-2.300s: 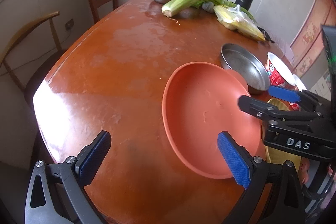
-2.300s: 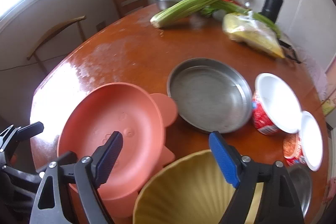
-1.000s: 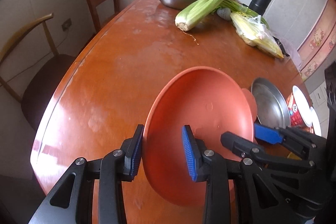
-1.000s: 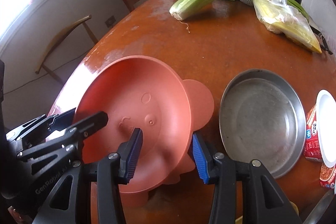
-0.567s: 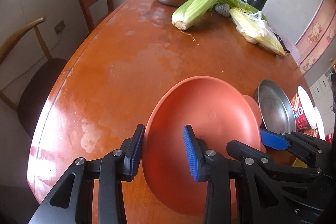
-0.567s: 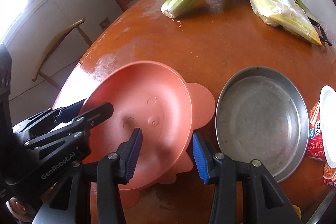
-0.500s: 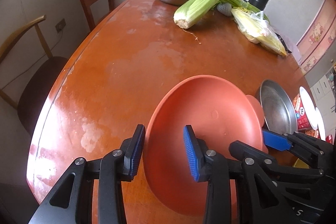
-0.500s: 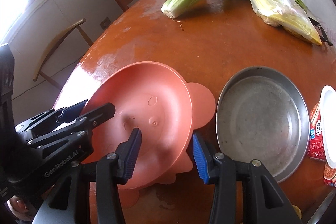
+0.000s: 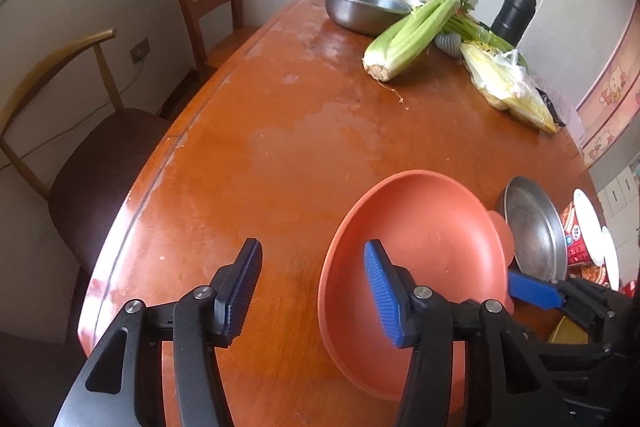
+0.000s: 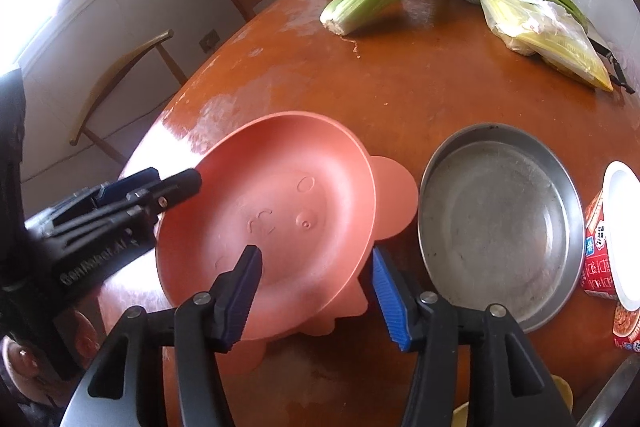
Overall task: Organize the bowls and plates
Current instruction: 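Lift the orange plate, set it down beside the grey pan, open left gripper, then grasp the rim of the yellow scallop-shell plate with the left gripper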
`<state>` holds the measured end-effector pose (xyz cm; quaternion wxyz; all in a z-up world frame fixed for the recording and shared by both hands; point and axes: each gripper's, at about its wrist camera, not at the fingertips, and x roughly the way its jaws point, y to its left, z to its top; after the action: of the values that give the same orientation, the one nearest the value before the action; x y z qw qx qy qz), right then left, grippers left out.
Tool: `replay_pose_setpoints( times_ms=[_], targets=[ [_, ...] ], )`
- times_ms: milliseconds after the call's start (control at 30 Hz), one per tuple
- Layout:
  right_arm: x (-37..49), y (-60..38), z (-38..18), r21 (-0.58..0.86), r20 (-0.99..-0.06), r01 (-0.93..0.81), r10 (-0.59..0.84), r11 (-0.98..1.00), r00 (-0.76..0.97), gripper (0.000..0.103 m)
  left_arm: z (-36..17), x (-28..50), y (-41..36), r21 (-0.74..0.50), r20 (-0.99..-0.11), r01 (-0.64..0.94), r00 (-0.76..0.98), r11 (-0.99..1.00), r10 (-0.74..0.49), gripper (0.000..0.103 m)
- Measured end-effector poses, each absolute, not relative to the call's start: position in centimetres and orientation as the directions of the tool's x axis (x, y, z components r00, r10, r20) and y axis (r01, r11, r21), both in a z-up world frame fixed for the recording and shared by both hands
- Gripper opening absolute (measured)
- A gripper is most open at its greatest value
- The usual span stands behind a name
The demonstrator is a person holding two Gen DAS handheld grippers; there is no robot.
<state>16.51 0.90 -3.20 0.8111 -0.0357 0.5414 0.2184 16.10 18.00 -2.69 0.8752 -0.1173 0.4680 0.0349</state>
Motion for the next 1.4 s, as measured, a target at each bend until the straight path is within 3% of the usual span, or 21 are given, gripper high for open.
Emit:
replay_pose_setpoints(
  times_ms=[800,1400],
  targets=[
    [12.6,-7.4,2.2,0.196,-0.806,-0.367,0.363,0.909,0.468,0.061,2.2,11.2,11.0,-0.159,-0.774,-0.066,0.627,0.985,-0.082,0.059],
    [9.7,-14.9,1.2,0.144,-0.817,-0.362,0.317,0.921,0.482,0.061,1.2,7.7,3.1,-0.165,-0.808,0.047,0.566,0.985,-0.162,0.059]
  ],
)
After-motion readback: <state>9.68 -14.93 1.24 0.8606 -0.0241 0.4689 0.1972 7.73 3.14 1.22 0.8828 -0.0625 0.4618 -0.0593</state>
